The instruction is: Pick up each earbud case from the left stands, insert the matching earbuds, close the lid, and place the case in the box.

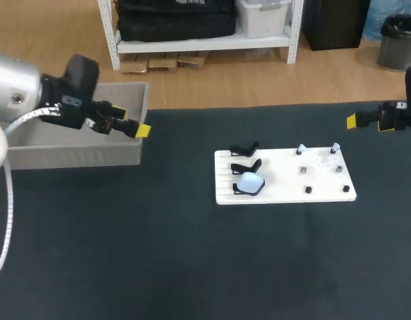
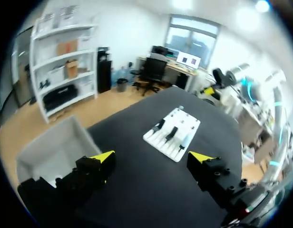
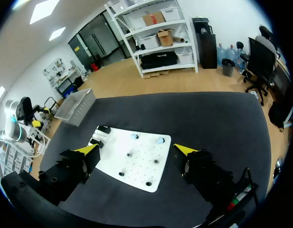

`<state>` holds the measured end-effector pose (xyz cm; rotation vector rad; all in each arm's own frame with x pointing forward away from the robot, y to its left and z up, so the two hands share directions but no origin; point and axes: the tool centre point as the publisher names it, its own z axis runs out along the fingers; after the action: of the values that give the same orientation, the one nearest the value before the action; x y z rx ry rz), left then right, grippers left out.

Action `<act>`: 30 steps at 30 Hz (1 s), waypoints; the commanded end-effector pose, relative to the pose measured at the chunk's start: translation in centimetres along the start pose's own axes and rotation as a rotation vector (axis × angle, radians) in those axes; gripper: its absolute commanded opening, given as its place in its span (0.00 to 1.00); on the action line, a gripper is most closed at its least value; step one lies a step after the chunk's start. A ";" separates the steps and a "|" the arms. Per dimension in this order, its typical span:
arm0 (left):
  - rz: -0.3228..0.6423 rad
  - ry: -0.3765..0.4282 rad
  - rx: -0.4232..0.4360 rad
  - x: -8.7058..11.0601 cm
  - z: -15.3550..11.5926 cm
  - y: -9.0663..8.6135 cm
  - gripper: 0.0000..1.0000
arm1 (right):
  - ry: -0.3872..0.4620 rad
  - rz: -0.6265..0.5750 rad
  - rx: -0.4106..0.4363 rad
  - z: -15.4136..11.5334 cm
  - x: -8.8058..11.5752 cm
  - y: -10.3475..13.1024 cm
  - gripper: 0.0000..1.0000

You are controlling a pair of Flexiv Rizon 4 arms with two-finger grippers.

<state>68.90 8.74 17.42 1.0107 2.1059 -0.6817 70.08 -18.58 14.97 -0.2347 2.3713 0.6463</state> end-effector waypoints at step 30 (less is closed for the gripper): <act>0.469 -0.088 0.437 1.7 13.6 -7.3 1.00 | 0.001 -0.001 0.001 0.0 0.0 0.0 1.00</act>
<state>66.27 -2.99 9.95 1.6042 1.5905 -0.9200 70.08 -18.57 14.97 -0.2347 2.3714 0.6463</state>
